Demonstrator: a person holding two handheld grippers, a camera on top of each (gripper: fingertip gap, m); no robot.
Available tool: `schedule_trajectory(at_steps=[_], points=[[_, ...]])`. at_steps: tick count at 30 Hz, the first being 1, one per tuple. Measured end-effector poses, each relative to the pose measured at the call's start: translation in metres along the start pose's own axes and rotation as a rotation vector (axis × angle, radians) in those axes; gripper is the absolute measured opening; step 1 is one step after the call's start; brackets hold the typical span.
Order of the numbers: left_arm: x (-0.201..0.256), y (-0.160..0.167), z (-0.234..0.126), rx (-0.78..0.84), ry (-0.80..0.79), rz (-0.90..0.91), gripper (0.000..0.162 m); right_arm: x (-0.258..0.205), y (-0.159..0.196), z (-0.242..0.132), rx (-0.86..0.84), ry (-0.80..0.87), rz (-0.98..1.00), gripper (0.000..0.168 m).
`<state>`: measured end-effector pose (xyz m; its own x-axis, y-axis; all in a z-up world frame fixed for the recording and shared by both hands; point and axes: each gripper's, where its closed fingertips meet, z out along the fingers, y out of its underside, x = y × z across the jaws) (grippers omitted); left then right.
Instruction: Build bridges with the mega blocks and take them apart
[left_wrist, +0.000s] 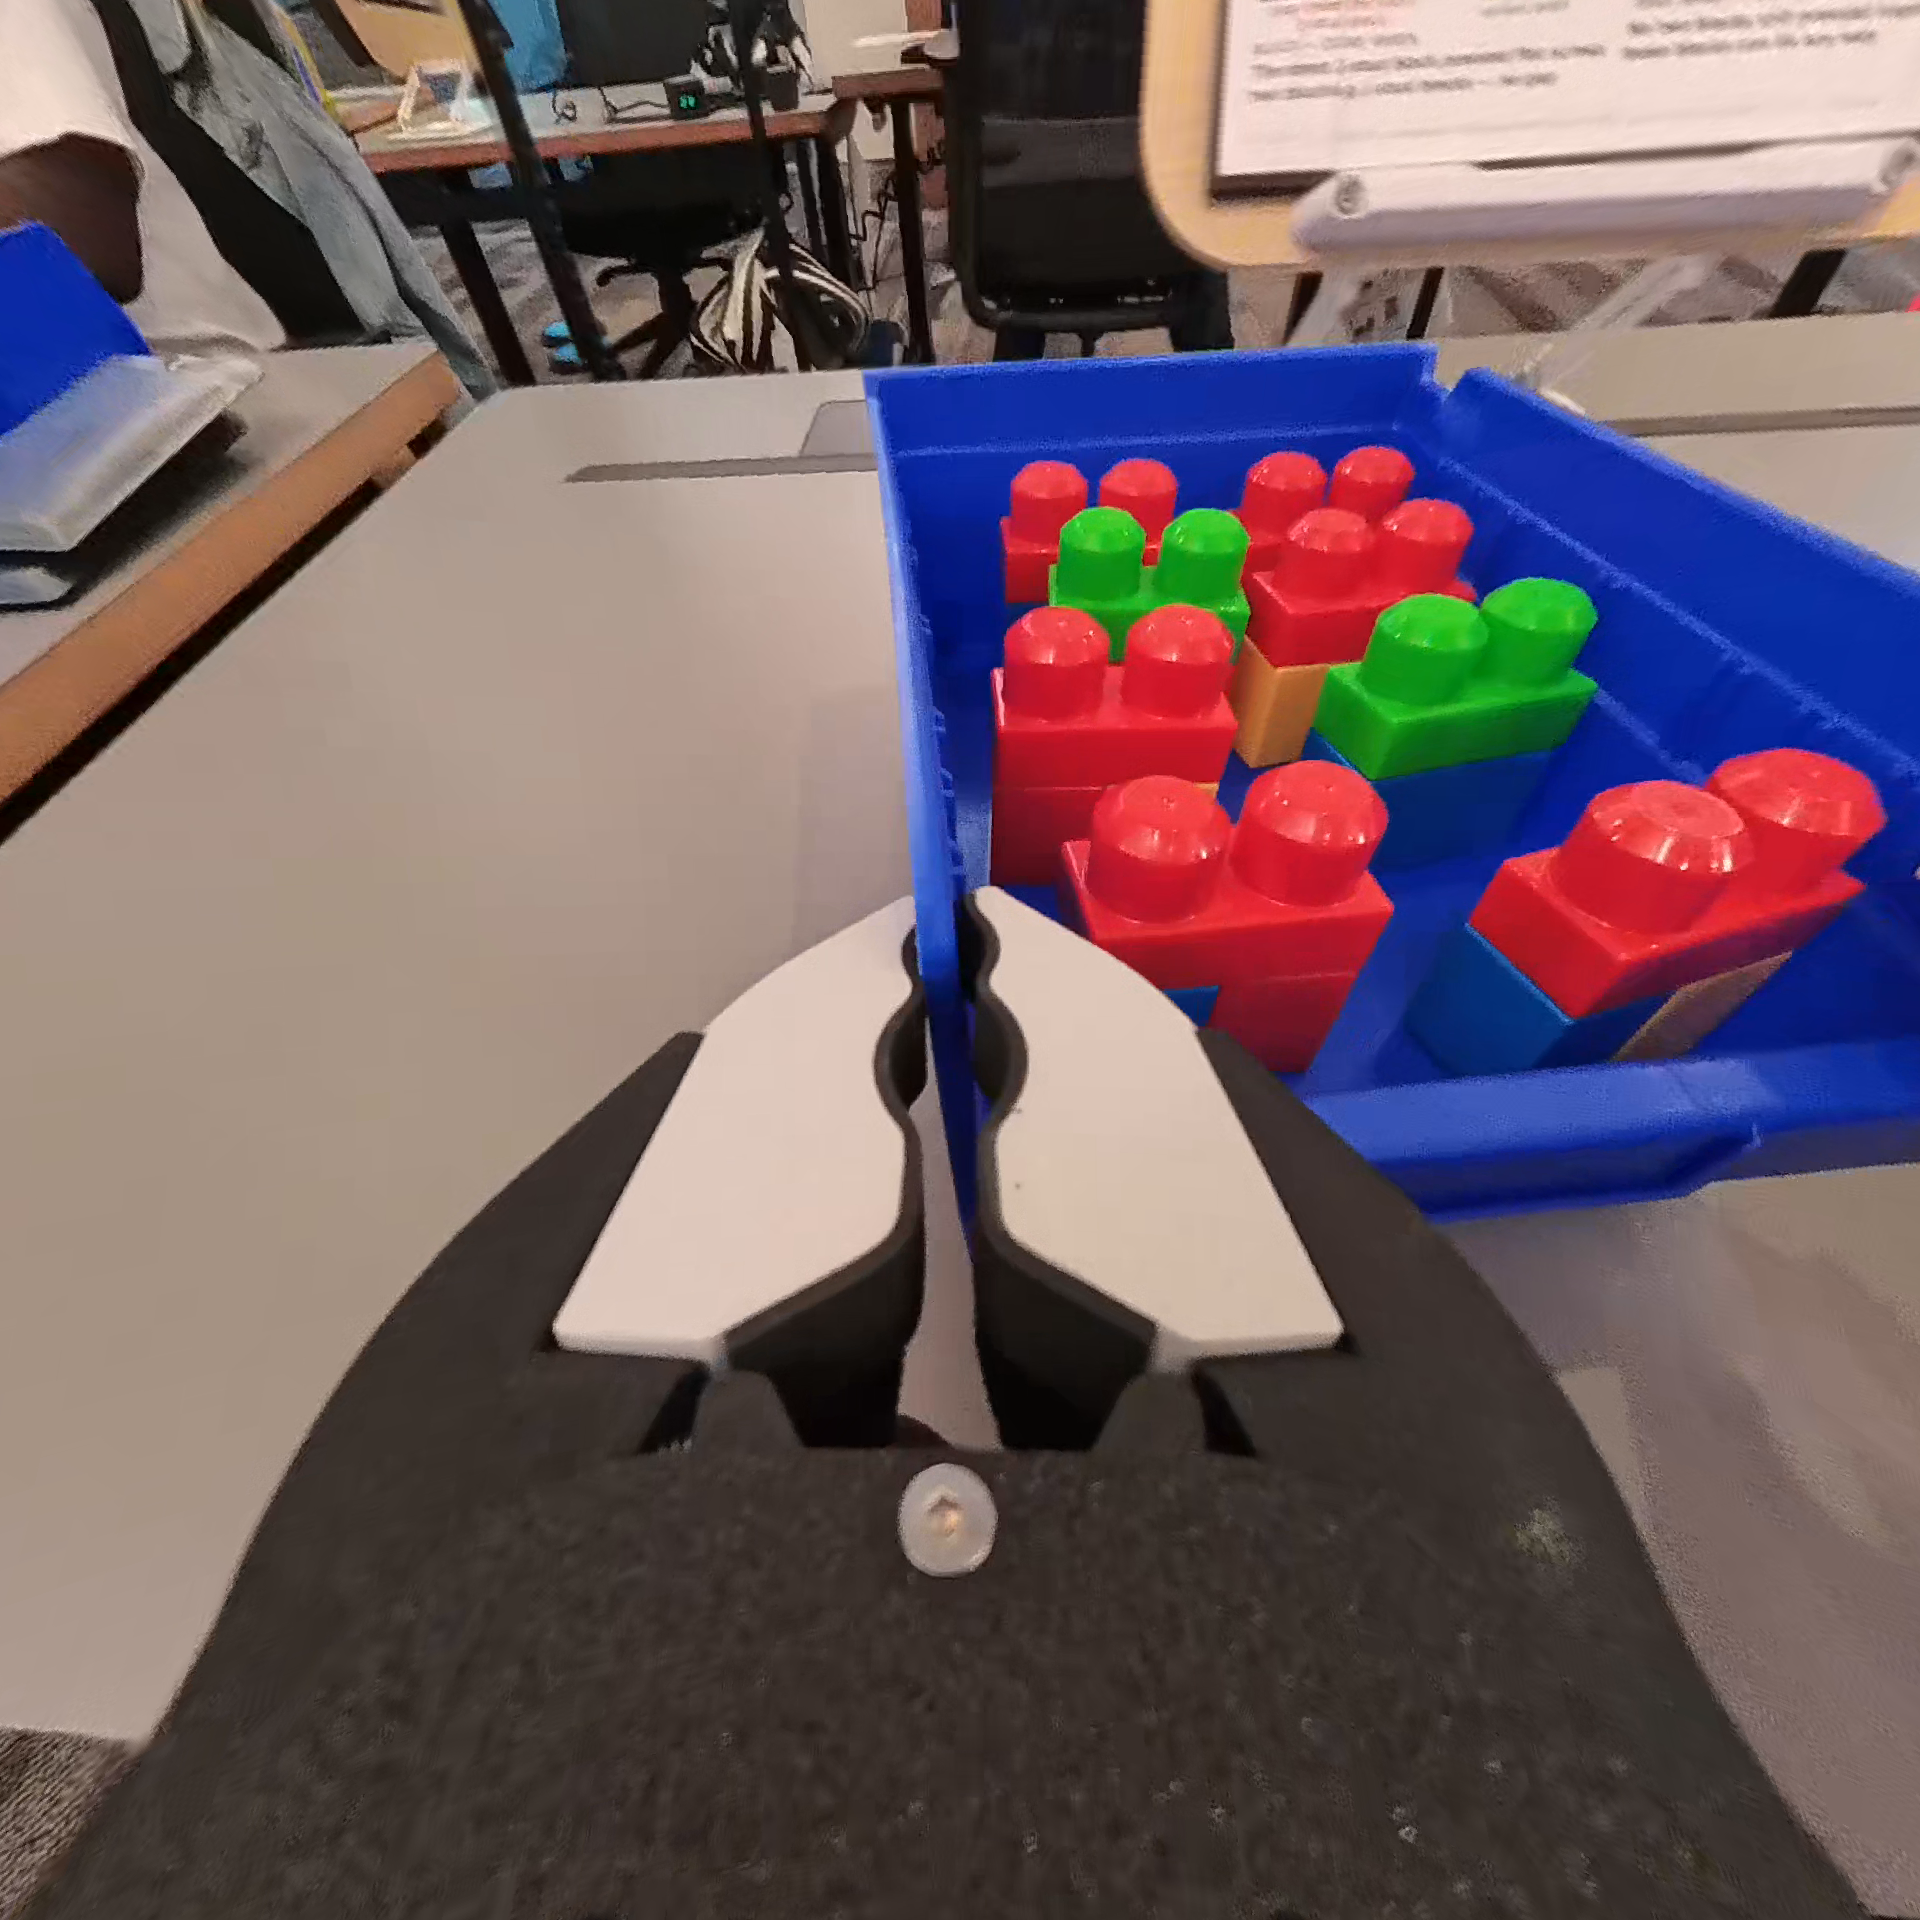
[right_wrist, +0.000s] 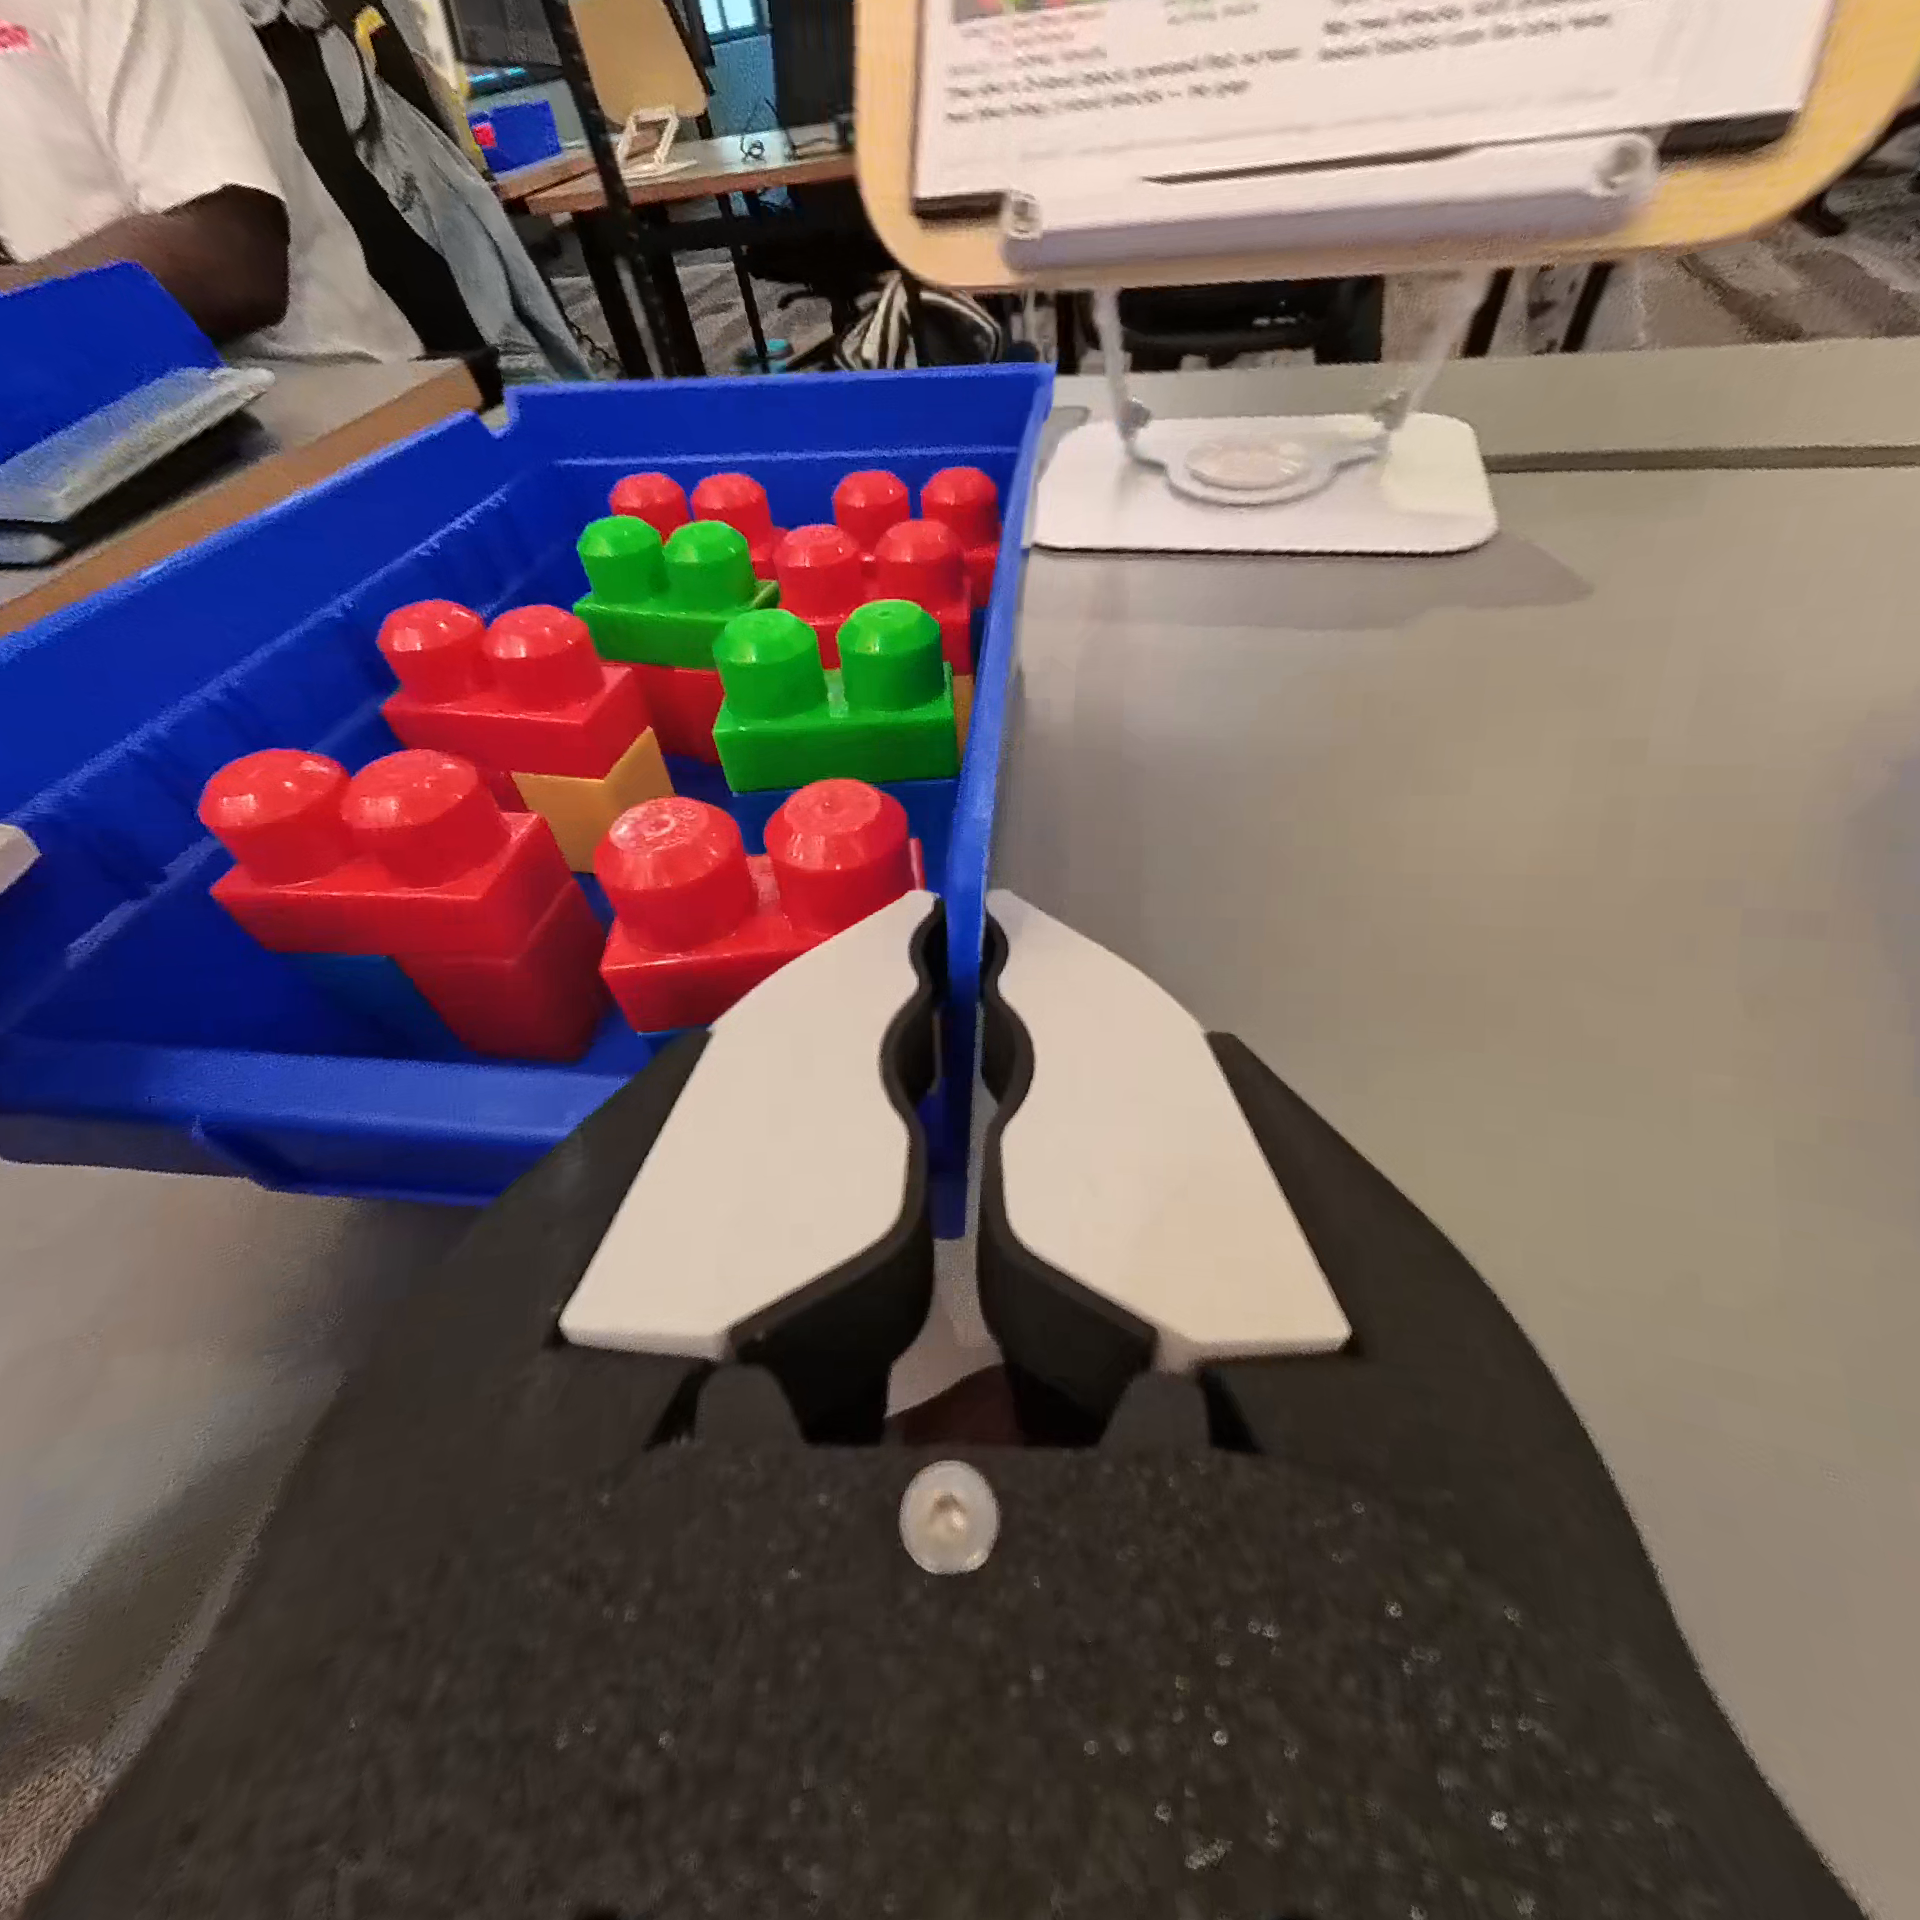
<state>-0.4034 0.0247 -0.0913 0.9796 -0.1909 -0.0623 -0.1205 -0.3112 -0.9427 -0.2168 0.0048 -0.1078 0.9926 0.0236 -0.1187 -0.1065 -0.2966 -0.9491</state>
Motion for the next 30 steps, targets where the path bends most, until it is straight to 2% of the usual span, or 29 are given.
schedule_trajectory(at_steps=[7,14,19,24,27,29,30], points=[[-0.108,-0.011,0.024,0.047,-0.011,-0.037,0.002,-0.100,-0.020,0.050,0.034,-0.012,-0.027,0.004],[-0.193,-0.003,0.067,0.097,0.097,-0.097,0.003,-0.181,-0.035,0.089,0.118,0.037,-0.039,0.005],[-0.200,0.007,0.083,0.066,0.142,-0.058,0.003,-0.184,-0.033,0.103,0.104,0.038,-0.024,0.005],[-0.199,0.008,0.091,0.050,0.110,-0.030,0.003,-0.177,0.005,0.111,-0.021,0.001,0.041,0.006],[-0.200,0.009,0.093,0.040,0.106,-0.049,0.003,-0.179,0.007,0.109,-0.034,-0.080,-0.003,0.009],[-0.202,0.009,0.091,0.033,0.108,-0.098,0.003,-0.182,0.006,0.102,-0.077,-0.204,-0.028,0.012],[-0.206,0.008,0.088,0.036,0.084,-0.112,0.010,-0.182,0.006,0.093,-0.100,-0.278,-0.038,0.017]])
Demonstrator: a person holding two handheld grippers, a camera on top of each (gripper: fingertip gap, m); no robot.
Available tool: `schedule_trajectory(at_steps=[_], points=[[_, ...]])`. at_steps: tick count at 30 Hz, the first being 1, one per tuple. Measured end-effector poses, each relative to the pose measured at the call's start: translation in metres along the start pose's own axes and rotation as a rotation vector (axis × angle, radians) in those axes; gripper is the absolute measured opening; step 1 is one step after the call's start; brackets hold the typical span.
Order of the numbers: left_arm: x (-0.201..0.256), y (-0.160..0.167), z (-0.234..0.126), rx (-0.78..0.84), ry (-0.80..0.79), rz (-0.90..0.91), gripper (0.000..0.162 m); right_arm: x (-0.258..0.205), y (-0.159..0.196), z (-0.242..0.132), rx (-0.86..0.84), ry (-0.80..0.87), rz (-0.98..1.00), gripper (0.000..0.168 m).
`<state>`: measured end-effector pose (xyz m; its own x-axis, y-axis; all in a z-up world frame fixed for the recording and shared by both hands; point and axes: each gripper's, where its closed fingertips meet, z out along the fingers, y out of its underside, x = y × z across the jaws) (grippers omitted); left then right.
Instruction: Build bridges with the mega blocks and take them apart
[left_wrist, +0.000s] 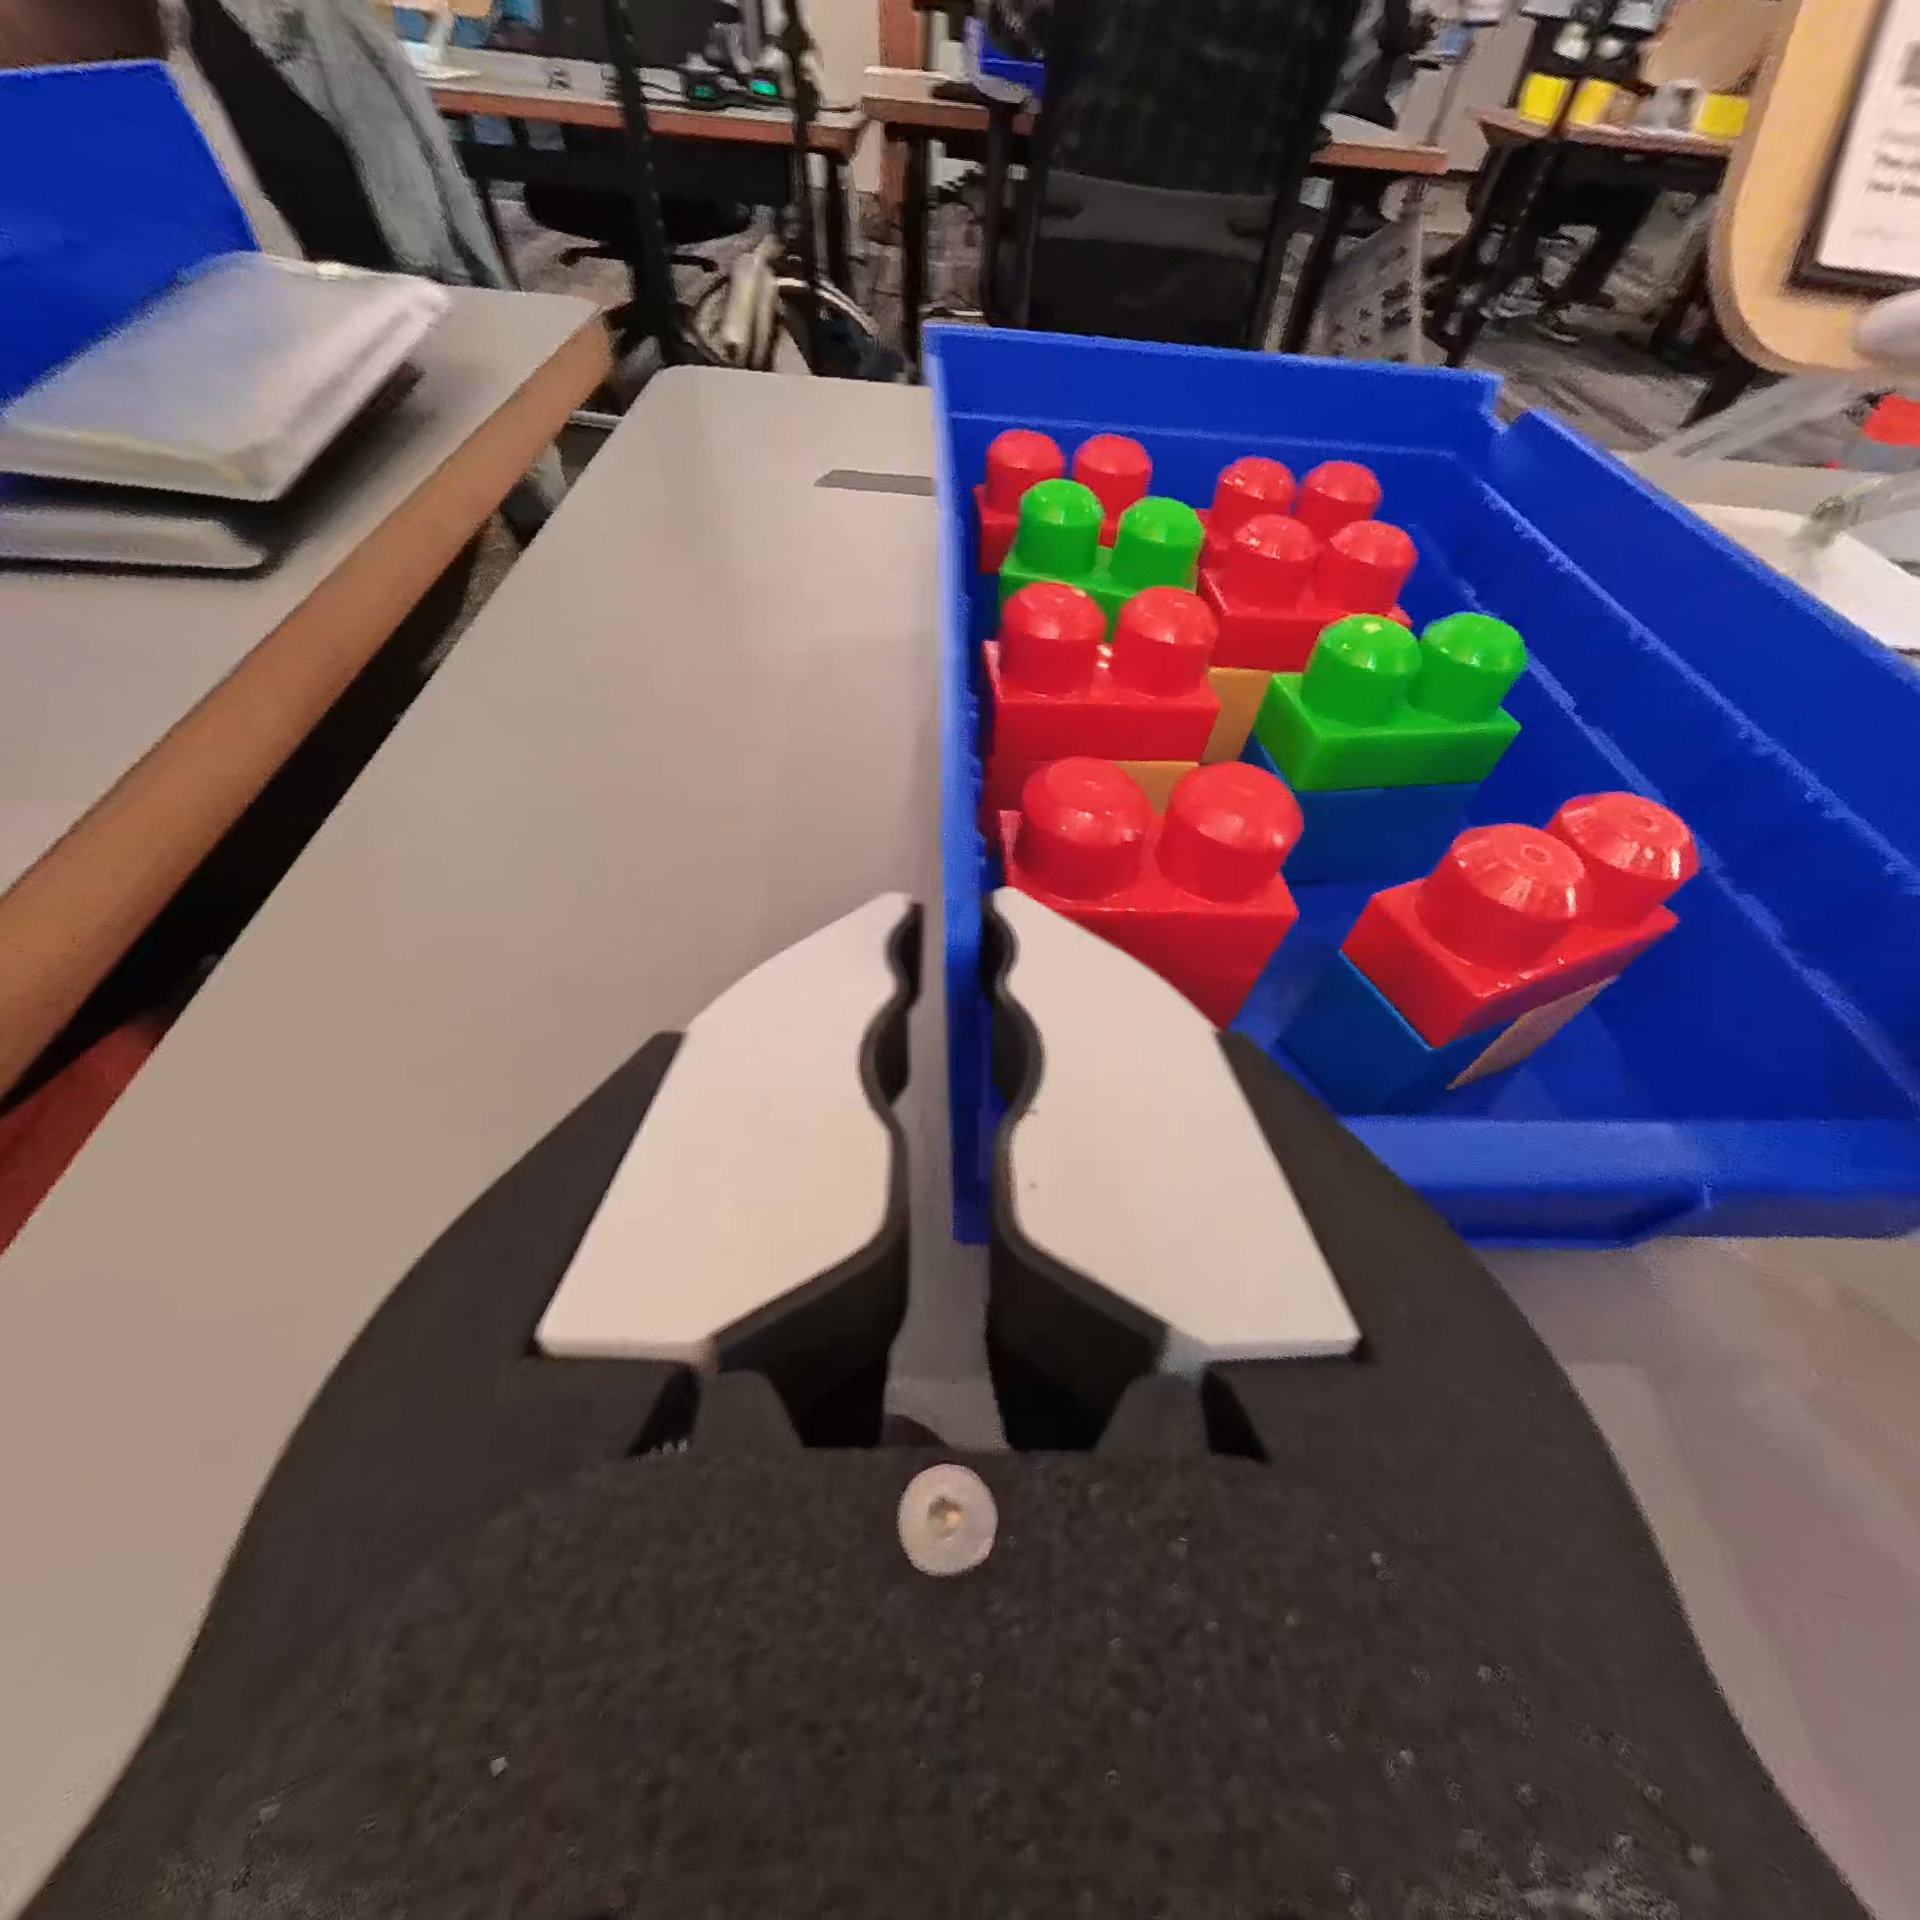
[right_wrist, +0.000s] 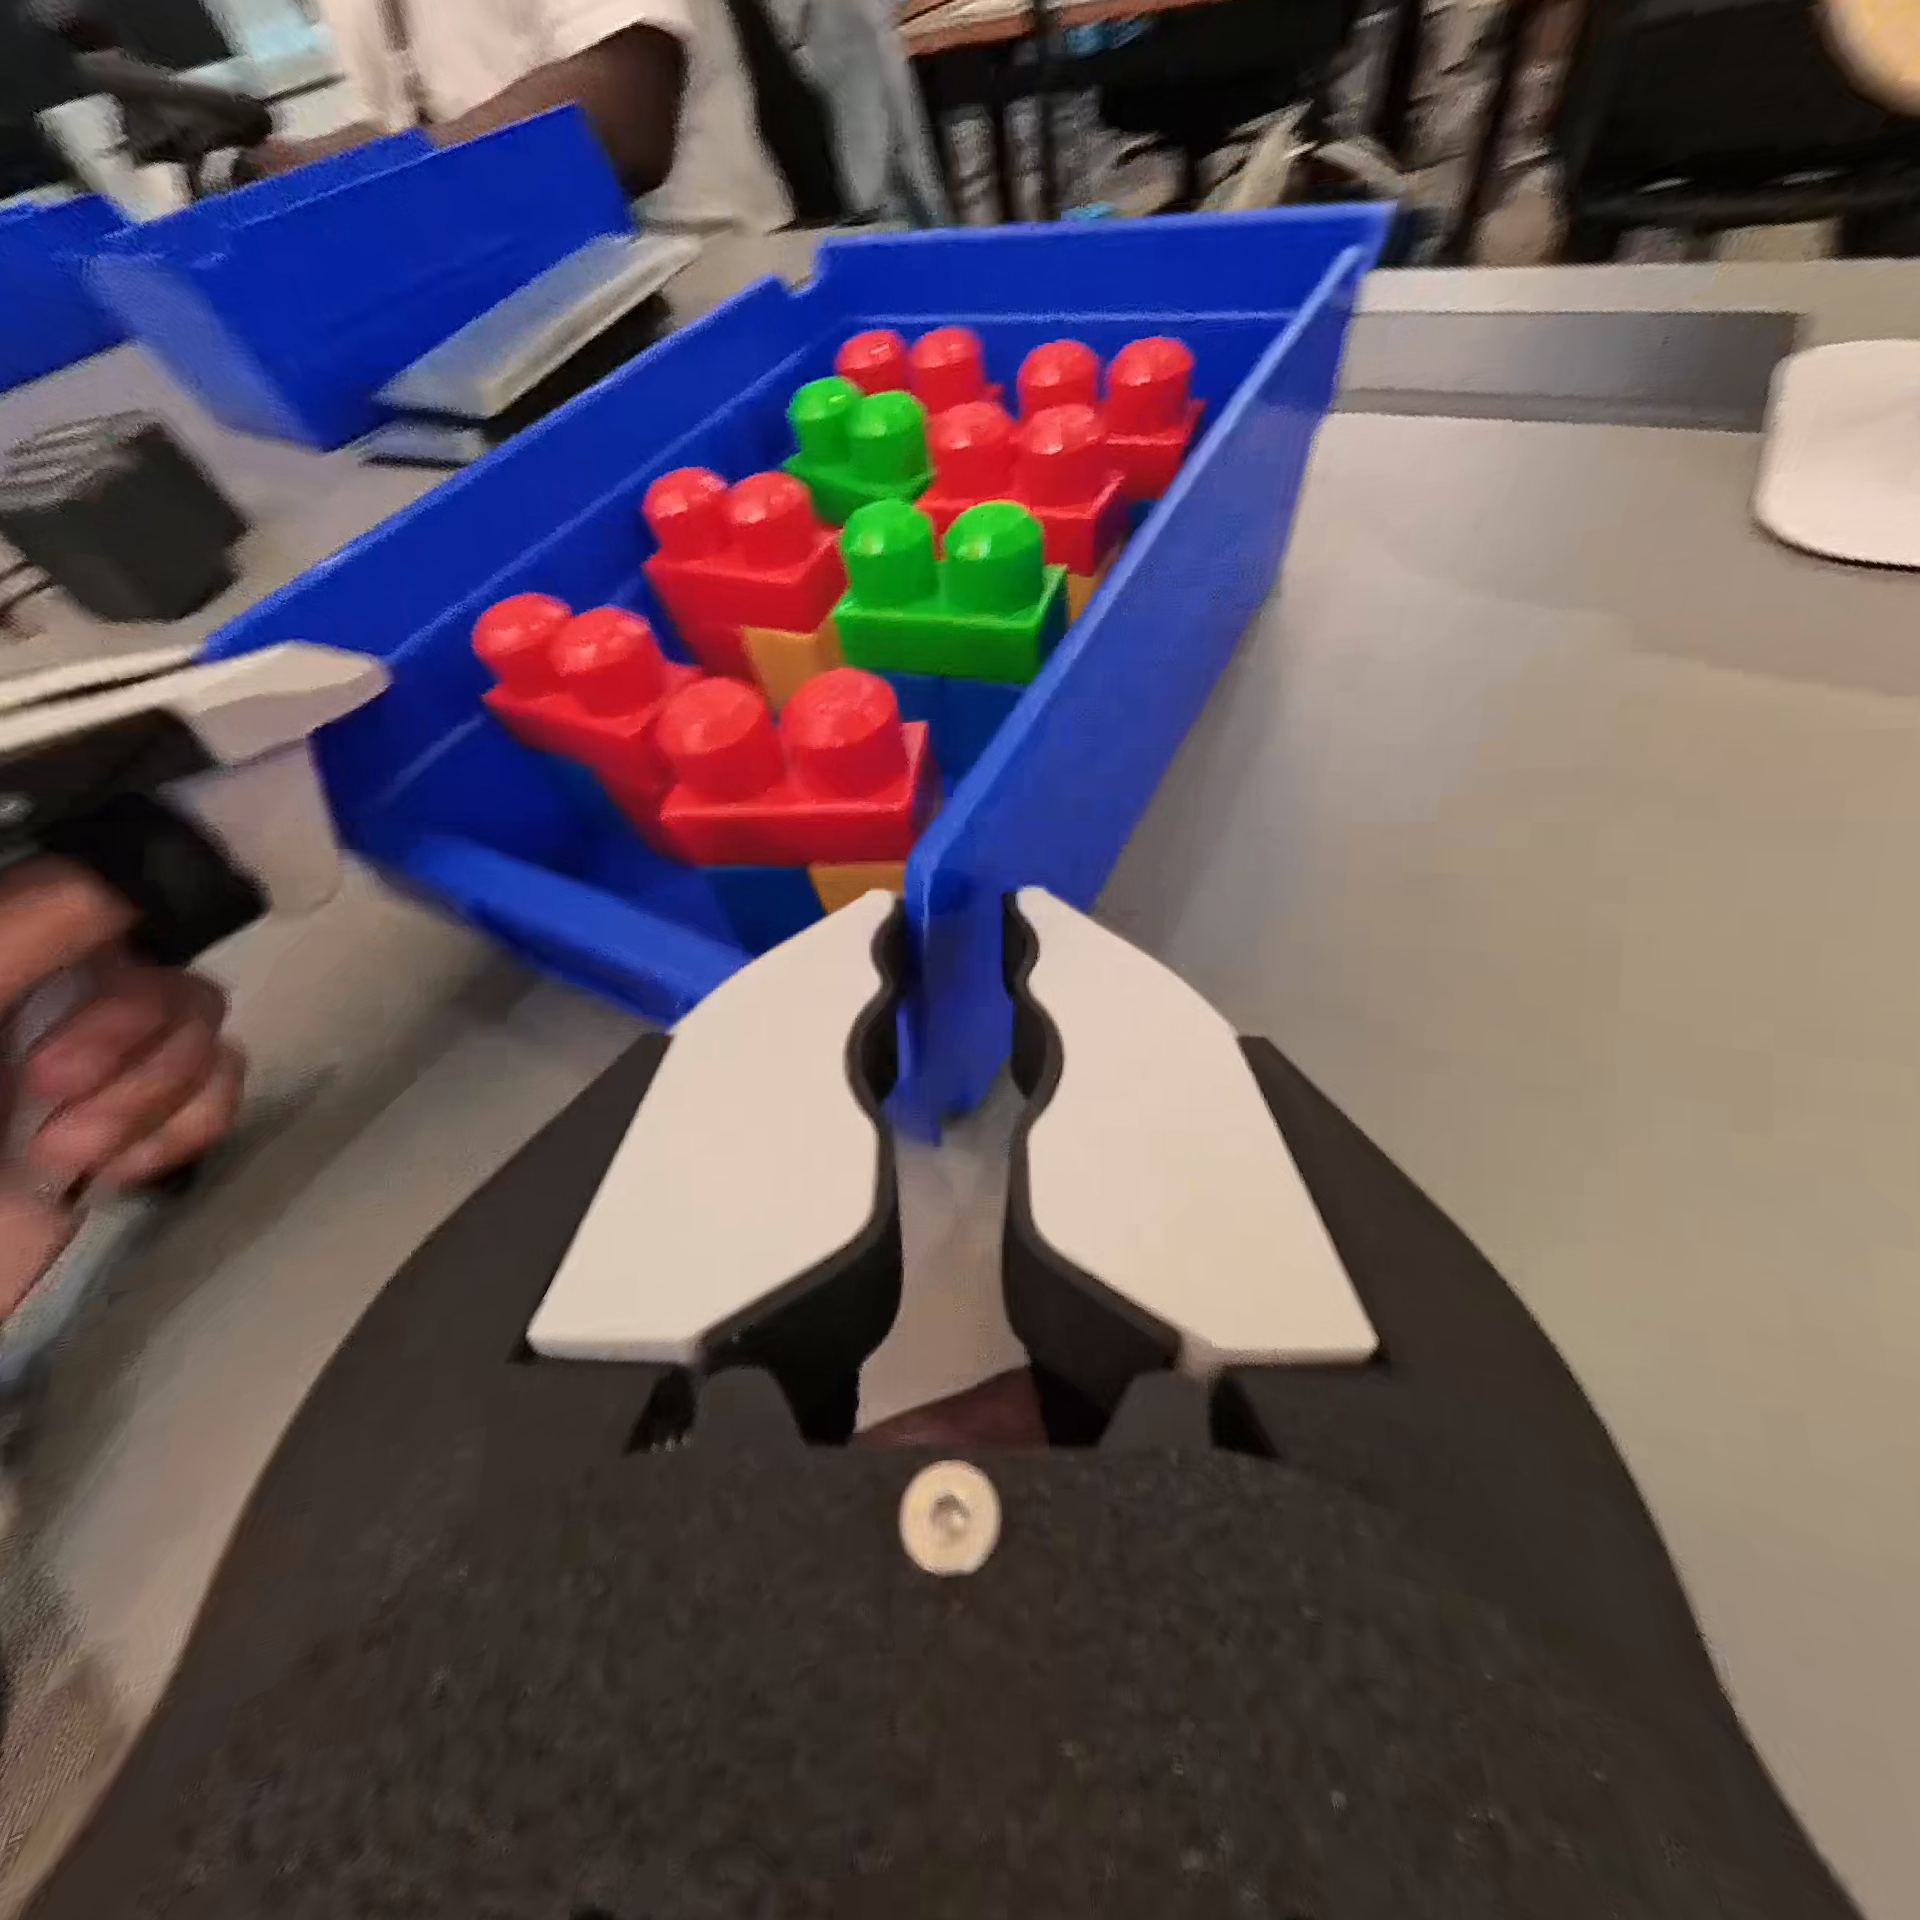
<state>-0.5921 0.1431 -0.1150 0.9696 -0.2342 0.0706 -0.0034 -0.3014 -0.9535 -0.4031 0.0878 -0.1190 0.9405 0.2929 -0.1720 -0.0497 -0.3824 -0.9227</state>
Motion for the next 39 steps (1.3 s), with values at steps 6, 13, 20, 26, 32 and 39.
schedule_trajectory(at_steps=[6,13,20,26,32,39], points=[[0.025,-0.043,-0.063,0.148,0.068,-0.120,0.036,0.058,0.002,-0.102,-0.024,-0.191,-0.232,0.033],[0.180,-0.020,-0.106,0.045,0.282,-0.004,0.047,0.193,0.025,-0.208,0.031,-0.080,-0.323,0.032],[0.247,0.046,-0.100,-0.099,0.276,0.139,0.045,0.249,0.051,-0.254,0.064,-0.104,-0.111,0.032],[0.256,0.059,-0.077,-0.154,0.309,0.179,0.045,0.277,0.046,-0.247,0.054,-0.072,-0.034,0.037],[0.262,0.055,-0.079,-0.143,0.380,0.188,0.045,0.277,0.048,-0.244,0.028,-0.062,-0.089,0.036],[0.221,0.017,-0.081,-0.235,0.409,0.468,0.048,0.272,0.052,-0.256,0.036,-0.081,-0.088,0.034]])
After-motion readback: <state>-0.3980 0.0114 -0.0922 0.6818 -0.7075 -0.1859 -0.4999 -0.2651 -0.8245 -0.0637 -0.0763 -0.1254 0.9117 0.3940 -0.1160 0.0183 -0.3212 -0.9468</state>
